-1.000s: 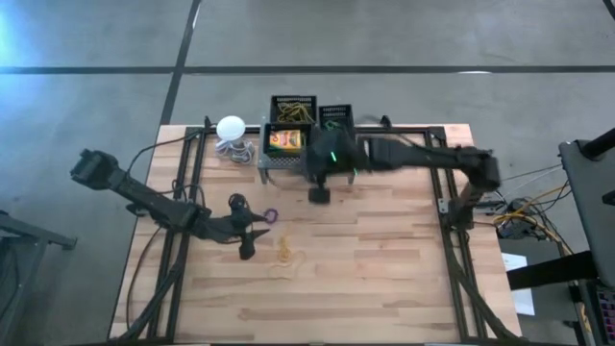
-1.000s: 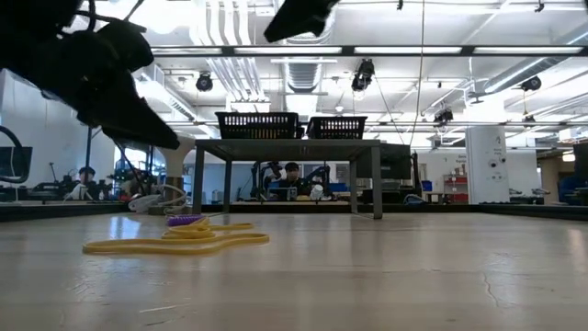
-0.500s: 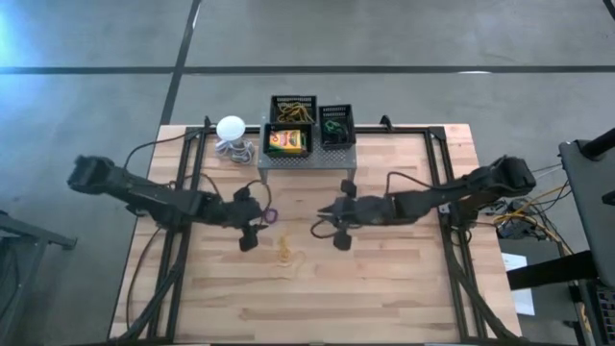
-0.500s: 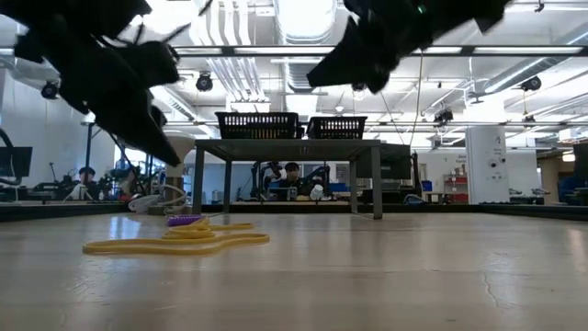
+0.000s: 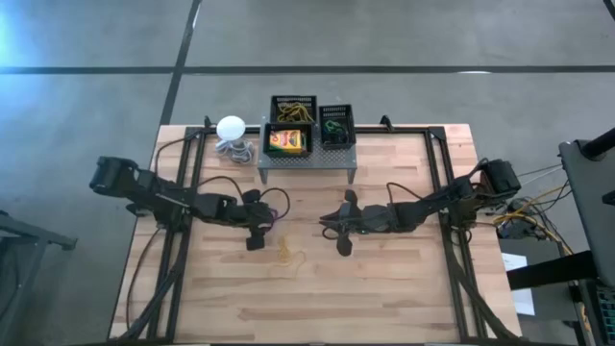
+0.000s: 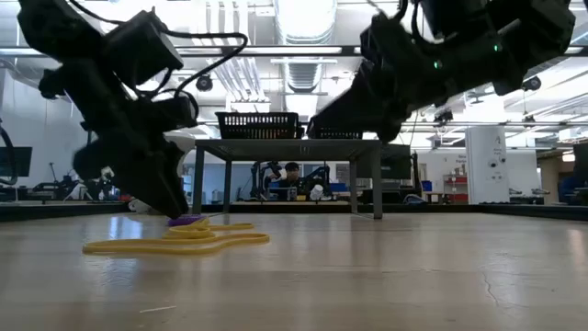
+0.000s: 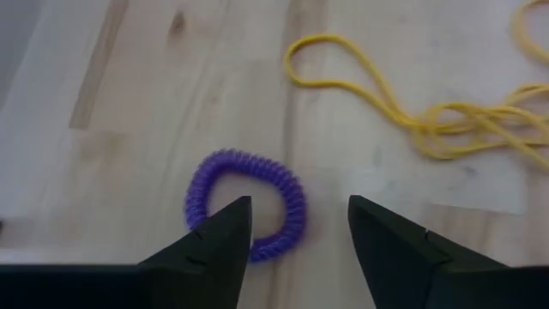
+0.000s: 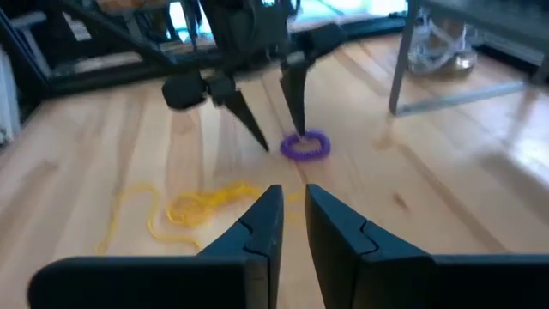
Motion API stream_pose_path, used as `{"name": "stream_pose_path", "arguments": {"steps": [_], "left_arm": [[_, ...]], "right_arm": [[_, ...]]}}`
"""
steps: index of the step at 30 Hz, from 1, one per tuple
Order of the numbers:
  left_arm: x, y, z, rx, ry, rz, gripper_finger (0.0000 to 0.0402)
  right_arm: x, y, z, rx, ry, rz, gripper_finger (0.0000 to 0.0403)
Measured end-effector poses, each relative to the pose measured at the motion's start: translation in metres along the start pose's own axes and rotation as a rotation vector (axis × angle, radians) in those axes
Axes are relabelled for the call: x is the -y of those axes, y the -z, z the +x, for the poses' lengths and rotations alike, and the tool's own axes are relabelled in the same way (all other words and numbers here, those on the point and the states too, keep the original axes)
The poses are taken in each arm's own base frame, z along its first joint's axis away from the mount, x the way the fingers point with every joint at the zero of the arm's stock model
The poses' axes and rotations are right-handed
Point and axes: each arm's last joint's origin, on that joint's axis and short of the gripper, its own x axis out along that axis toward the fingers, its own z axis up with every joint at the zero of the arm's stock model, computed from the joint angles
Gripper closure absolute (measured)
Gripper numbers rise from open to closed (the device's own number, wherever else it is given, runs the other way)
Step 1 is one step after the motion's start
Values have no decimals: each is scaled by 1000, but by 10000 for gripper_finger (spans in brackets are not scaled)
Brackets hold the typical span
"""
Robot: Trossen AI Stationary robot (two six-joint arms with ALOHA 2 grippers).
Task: Pick & Place Office Desk Supplies
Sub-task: Put the purple spring keychain into the right black bin on the shelf
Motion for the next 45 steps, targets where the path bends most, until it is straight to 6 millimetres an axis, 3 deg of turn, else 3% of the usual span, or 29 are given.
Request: {"name": "stream_pose_path", "arguments": {"steps": [9,20,24,28,33,39,45], "left_arm": [[3,1,21,-13,-37,-59,268],[8,-7,21,72,92,-109,390],[11,-15,20,140,159,-157,392],[14,-29,17,227,254,-208,392],[19,-53,10,287,361,-231,393],[22,-81,0,362,422,-225,389],[25,-96,-7,400,478,-212,387]], "right_arm": [[-1,13,12,-45,10,-9,355],[0,33,17,-110,25,28,355],[2,35,19,-129,14,18,348],[5,15,14,-83,-56,20,328],[6,-9,6,-25,-205,-54,281],[-1,-15,8,-20,-359,-254,221],[0,-17,10,-44,-272,-262,206]]}}
